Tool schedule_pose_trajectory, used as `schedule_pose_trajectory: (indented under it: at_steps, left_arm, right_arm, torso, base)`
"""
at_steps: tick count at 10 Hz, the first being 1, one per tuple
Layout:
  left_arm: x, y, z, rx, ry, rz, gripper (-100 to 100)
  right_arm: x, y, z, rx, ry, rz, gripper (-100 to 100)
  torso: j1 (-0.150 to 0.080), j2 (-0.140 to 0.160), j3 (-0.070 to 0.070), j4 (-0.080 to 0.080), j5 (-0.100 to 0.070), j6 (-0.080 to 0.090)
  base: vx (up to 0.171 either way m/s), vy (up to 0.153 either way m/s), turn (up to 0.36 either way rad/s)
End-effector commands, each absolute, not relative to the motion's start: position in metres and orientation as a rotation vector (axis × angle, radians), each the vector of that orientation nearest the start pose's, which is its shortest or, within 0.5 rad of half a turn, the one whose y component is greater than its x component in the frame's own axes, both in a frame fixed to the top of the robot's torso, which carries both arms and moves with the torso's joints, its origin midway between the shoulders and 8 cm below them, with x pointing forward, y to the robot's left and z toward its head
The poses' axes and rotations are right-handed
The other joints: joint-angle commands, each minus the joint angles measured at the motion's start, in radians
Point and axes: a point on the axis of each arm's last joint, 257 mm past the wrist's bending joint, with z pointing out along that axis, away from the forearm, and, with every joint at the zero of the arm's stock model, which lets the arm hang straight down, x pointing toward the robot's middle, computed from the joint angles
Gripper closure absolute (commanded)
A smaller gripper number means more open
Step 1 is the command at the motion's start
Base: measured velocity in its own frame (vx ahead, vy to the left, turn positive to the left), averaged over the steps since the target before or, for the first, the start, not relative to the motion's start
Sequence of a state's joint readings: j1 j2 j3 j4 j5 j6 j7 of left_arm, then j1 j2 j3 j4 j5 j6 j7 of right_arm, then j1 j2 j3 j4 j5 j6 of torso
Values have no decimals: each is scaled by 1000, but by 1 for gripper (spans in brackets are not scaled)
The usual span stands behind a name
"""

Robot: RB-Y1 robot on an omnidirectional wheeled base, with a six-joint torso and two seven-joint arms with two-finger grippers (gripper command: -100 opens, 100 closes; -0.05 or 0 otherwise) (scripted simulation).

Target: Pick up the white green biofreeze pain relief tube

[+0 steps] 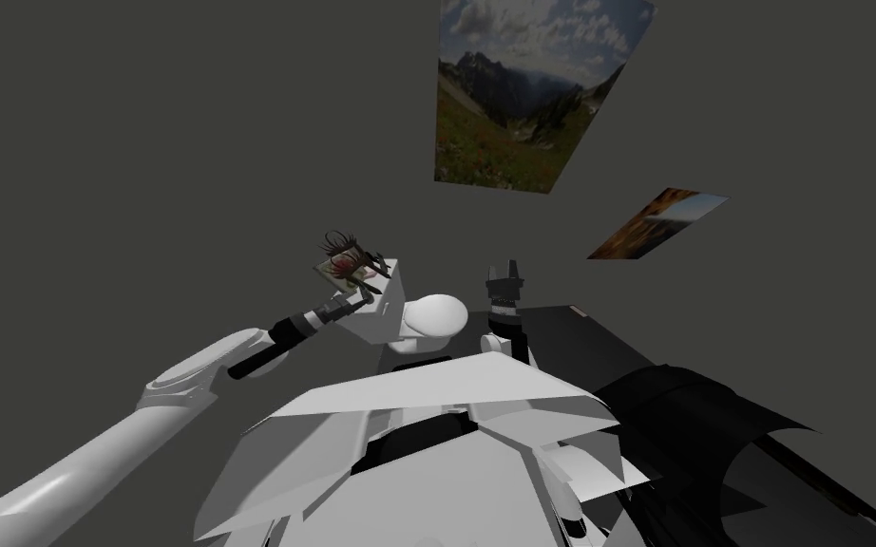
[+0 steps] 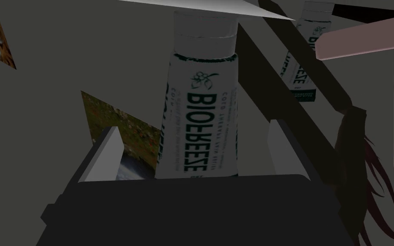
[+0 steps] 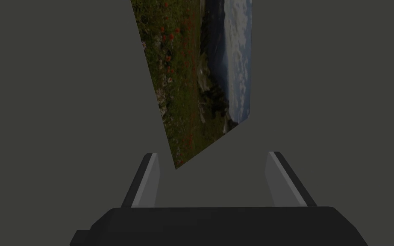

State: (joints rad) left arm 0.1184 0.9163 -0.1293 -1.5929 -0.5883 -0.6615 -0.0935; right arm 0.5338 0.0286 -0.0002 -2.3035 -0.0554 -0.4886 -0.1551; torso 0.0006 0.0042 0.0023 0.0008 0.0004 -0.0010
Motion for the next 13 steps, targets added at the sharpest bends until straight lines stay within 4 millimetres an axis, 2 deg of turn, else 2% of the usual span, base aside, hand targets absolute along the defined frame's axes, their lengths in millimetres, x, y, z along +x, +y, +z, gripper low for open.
schedule_pose_trajectory:
  at_steps: [1, 2, 3, 4, 5, 6, 7, 9, 10, 12, 13]
  left_arm:
    - [455, 278, -191, 528, 1625, -610, -100]
    - [464, 284, -188, 523, 1621, -594, -100]
    - [465, 286, -190, 518, 1627, -590, -100]
    - [471, 270, -197, 524, 1621, -627, -100]
    - [481, 274, -191, 522, 1613, -612, -100]
    - [487, 282, -194, 510, 1623, -597, -100]
    - [493, 263, -200, 521, 1617, -634, -100]
    - [509, 275, -197, 507, 1620, -605, -100]
    - [509, 253, -206, 524, 1620, -650, -100]
    - [530, 264, -196, 512, 1615, -615, -100]
    - [530, 266, -198, 509, 1618, -613, -100]
  right_arm:
    - [337, -292, 22, 782, 515, 1462, 0]
    - [337, -292, 22, 783, 515, 1462, 0]
    - [337, -292, 22, 783, 515, 1462, 0]
    - [337, -292, 22, 783, 515, 1462, 0]
    - [337, -292, 22, 782, 515, 1462, 0]
    - [337, -292, 22, 783, 515, 1462, 0]
    - [337, -292, 22, 783, 515, 1462, 0]
    - [337, -292, 22, 783, 515, 1462, 0]
    - [337, -292, 22, 783, 515, 1462, 0]
    - [337, -292, 22, 783, 515, 1462, 0]
    - [337, -292, 22, 783, 515, 1462, 0]
  torso:
    - [0, 0, 0, 0, 0, 0]
    - [0, 0, 0, 0, 0, 0]
    - [0, -2, -1, 0, 0, 0]
    - [-1, -3, -1, 0, 0, 0]
    - [-1, 0, 0, 0, 0, 0]
    - [0, 0, 0, 0, 0, 0]
    - [0, -1, -1, 0, 0, 0]
    - [0, 0, 0, 0, 0, 0]
    - [0, -1, 0, 0, 0, 0]
    - [0, 0, 0, 0, 0, 0]
    - [-1, -1, 0, 0, 0, 0]
  base:
    - [-57, 15, 20]
    - [-32, 7, -7]
    - [-13, 0, -6]
    - [-68, 11, 56]
    - [-76, 18, 17]
    - [-31, 8, -8]
    - [-53, 4, 40]
    - [-53, 12, 12]
    - [-67, 17, 46]
    - [-53, 11, 8]
    - [0, 0, 0]
